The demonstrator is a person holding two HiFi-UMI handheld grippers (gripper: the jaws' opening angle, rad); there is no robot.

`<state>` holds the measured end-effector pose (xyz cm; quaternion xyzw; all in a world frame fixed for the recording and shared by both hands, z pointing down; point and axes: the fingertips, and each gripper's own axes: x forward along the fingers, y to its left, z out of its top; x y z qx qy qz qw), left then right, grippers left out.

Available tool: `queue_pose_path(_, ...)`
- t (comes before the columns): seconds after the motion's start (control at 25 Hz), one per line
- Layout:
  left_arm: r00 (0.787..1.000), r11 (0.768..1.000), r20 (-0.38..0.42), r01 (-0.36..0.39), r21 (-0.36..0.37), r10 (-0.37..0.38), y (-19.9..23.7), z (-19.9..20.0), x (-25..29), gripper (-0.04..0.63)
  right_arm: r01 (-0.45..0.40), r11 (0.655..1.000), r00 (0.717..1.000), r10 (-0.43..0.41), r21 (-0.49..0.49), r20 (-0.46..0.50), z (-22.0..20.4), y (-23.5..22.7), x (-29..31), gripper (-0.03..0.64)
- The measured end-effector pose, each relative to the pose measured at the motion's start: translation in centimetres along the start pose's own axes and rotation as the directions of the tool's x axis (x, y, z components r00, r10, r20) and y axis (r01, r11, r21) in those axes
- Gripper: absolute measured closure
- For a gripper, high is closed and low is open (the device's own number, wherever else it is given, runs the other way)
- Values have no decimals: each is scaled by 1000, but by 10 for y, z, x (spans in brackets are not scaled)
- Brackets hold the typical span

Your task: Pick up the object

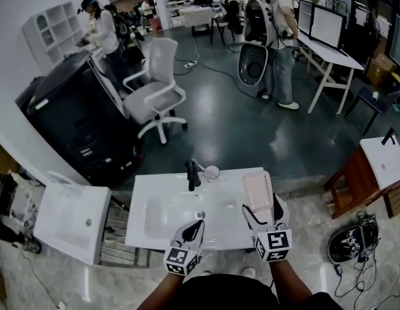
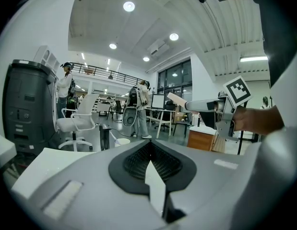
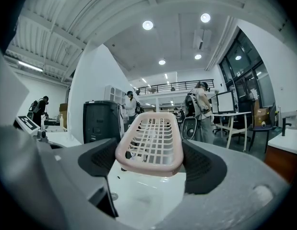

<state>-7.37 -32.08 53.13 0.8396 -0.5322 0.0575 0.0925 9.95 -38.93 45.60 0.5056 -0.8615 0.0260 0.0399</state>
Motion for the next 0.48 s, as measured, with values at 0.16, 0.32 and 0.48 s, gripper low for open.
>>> queue_pose_path(0.16,1000,1000,-14,2,-4,-2,-2,0,-2,577,-1,1000,1000,1,11,3,0,0,1,192)
queue_pose_path(0.32,1000,1000,-20,-6,-3,6,-2,5,-4,576,-14,1000,1000,14,3,0,0,3,2,192)
queue_pose_path(0.48,1000,1000,-11,-2,5,3,-3,4,-4,577,-22,1000,1000,22,0,-4,-3,5,3,192)
